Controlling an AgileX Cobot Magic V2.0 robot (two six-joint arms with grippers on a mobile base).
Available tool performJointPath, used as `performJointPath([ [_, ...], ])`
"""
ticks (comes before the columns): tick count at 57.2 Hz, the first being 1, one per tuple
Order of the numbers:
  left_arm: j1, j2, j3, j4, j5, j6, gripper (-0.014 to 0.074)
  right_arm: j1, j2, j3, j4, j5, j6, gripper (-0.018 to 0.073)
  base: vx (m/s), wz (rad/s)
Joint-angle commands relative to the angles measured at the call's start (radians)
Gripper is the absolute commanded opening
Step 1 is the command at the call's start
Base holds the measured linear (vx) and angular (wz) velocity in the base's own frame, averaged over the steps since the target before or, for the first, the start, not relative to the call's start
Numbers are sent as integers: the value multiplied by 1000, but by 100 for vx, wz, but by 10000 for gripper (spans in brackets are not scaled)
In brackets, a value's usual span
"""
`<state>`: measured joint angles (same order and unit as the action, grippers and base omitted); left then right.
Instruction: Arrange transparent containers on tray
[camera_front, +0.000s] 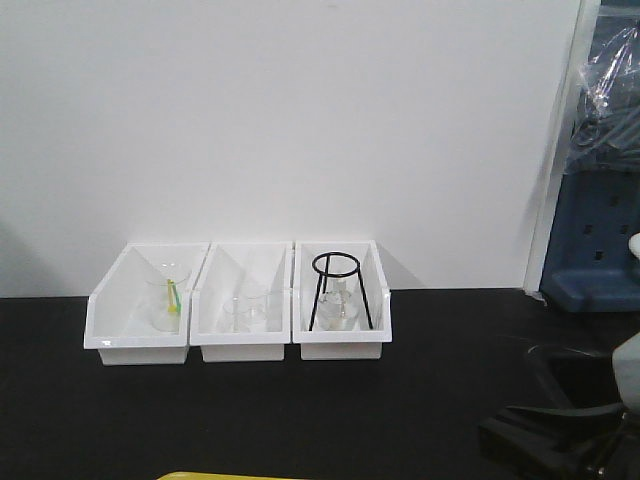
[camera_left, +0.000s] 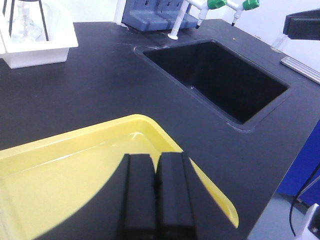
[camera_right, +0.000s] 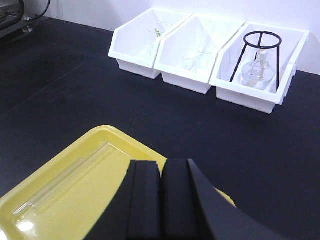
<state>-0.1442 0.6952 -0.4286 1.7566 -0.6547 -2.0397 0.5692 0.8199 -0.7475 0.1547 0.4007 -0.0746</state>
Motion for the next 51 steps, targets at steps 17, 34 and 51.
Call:
performJointPath([
  [17,-5,1,-26,27,14,2,-3,0,-6,-27,-5,-76,-11,-13,0,0],
  [34,-5,16,33,-786,125,906,-3,0,-6,-27,-5,-76,-11,-13,0,0],
  [51,-5,-199,150,-1403,506,1540,-3,0,-6,-27,-5,-75,-11,-13,0,0],
])
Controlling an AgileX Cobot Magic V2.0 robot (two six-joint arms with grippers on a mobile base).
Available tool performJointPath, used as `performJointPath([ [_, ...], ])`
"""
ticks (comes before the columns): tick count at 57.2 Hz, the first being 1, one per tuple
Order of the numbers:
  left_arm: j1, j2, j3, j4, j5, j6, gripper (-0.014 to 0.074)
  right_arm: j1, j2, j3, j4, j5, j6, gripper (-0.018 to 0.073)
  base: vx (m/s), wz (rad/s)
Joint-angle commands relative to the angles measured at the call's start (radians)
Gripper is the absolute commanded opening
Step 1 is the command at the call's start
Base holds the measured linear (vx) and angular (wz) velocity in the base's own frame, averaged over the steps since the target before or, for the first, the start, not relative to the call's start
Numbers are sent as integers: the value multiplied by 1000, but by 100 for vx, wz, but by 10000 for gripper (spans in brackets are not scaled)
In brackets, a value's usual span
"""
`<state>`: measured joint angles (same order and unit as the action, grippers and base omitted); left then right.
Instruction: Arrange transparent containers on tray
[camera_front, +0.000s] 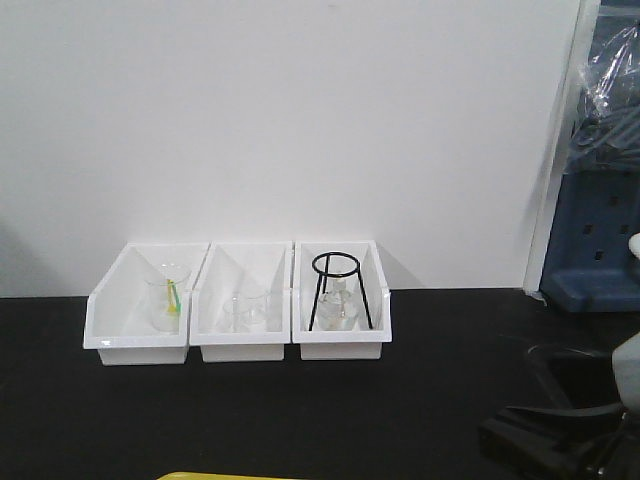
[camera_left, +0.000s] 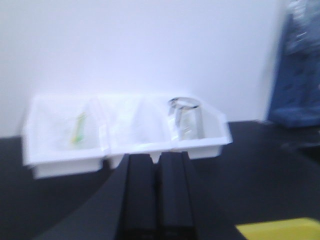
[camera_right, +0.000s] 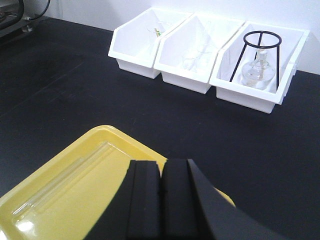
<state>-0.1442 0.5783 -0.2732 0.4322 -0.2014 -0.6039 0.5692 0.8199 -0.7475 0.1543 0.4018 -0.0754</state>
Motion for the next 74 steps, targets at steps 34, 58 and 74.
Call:
performJointPath([
  [34,-5,-617,336,-388,292,424,-3,0,-6,-27,-5,-73,-10,-13,0,0],
  [58,-5,-613,336,-390,289,424,-3,0,-6,-27,-5,-73,-10,-13,0,0],
  [74,-5,-613,336,-390,289,424,-3,0,-6,-27,-5,-73,-10,-13,0,0],
])
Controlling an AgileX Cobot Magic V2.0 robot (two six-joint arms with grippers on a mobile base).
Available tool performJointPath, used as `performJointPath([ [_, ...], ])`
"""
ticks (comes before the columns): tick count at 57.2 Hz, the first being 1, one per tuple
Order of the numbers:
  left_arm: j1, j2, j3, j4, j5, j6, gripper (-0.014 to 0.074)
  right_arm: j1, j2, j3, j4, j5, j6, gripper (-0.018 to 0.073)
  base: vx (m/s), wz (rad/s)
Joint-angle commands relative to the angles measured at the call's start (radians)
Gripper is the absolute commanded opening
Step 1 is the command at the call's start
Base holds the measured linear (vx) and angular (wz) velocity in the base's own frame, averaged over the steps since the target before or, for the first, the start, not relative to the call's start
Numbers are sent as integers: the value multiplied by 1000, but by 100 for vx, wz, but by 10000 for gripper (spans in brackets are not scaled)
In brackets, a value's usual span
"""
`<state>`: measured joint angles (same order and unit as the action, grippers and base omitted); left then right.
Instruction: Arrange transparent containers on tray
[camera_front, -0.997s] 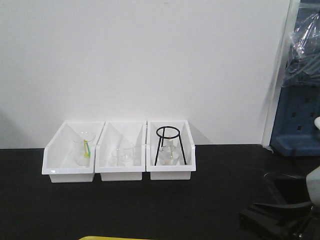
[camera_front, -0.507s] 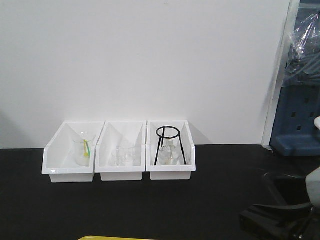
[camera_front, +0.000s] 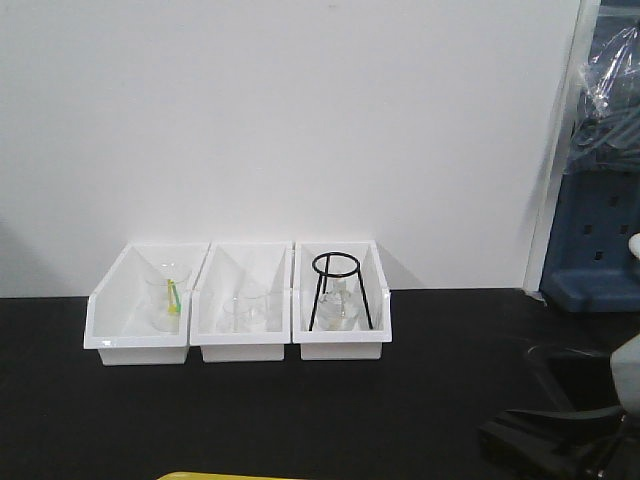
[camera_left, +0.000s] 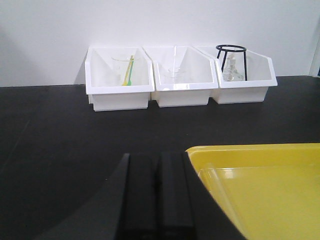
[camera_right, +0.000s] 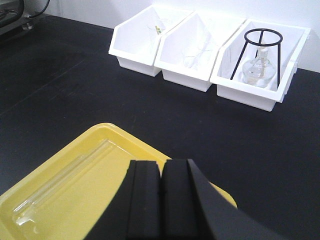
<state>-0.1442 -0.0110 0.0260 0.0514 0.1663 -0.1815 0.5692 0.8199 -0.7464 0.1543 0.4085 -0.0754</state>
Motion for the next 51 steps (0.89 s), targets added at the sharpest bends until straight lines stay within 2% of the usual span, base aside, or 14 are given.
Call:
performJointPath([
  [1,-5,-24,37,-9,-79,1,-3,0,-6,-29,-5,-79,-10,-13,0,0],
  [29,-5,-24,37,-9,-79,1,-3,0,-8,-29,-5,-79,-10,-13,0,0],
  [36,-5,-24,37,-9,-79,1,-3,-10,-72,-4,-9,-99,-10,-13,0,0],
  [40,-5,-24,37,-9,-79,1,-3,-61,-147,71,-12,-121,0,-13,0,0],
  [51,-5,-24,37,-9,-79,1,-3,-293,-425,379,-34,-180,75,-13,0,0],
])
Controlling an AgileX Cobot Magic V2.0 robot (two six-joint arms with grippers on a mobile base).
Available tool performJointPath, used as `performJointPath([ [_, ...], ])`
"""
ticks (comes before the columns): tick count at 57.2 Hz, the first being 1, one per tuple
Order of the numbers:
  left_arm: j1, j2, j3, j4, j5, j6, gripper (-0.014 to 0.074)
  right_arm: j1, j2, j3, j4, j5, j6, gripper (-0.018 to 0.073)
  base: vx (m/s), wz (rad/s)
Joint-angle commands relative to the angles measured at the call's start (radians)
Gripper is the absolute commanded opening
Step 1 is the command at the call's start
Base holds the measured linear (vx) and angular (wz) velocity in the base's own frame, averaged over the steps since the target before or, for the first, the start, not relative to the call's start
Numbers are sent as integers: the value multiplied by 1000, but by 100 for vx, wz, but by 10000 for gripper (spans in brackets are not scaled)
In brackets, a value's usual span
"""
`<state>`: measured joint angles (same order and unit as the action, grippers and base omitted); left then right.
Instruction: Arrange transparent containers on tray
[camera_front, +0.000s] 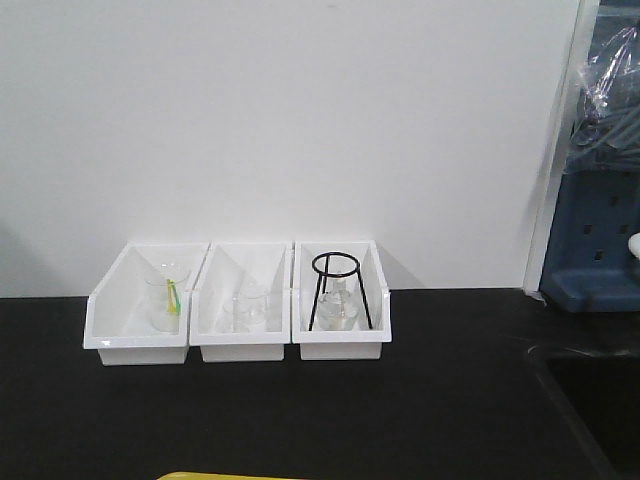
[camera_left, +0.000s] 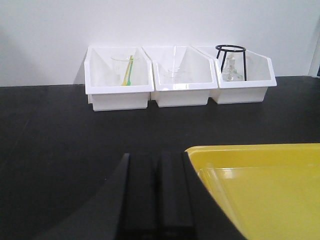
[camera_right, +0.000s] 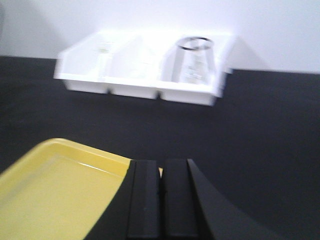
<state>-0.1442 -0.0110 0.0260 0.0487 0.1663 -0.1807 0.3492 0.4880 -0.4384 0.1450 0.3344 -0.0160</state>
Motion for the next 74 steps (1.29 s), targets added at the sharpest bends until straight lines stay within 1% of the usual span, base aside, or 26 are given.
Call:
performJointPath([
  [1,-5,-24,37,-6,-79,0,-3,-92,-115,107,-34,-120,16,-13,0,0],
  [6,-5,-24,37,-6,-79,0,-3,-147,-249,240,-71,-186,16,-13,0,0],
  [10,-5,-24,37,-6,-79,0,-3,-171,-337,334,-76,-239,16,-13,0,0],
  [19,-5,-24,37,-6,-79,0,-3,-170,-473,482,-75,-340,16,-13,0,0],
  [22,-5,-24,37,-6,-79,0,-3,-170,-508,477,-82,-297,9,-13,0,0],
  [27,-5,-23,37,-6,-79,0,-3,-170,-507,477,-107,-304,9,-13,0,0],
  [74,-5,-23,37,-6,-79,0,-3,-170,-508,477,-104,-297,10,-13,0,0],
])
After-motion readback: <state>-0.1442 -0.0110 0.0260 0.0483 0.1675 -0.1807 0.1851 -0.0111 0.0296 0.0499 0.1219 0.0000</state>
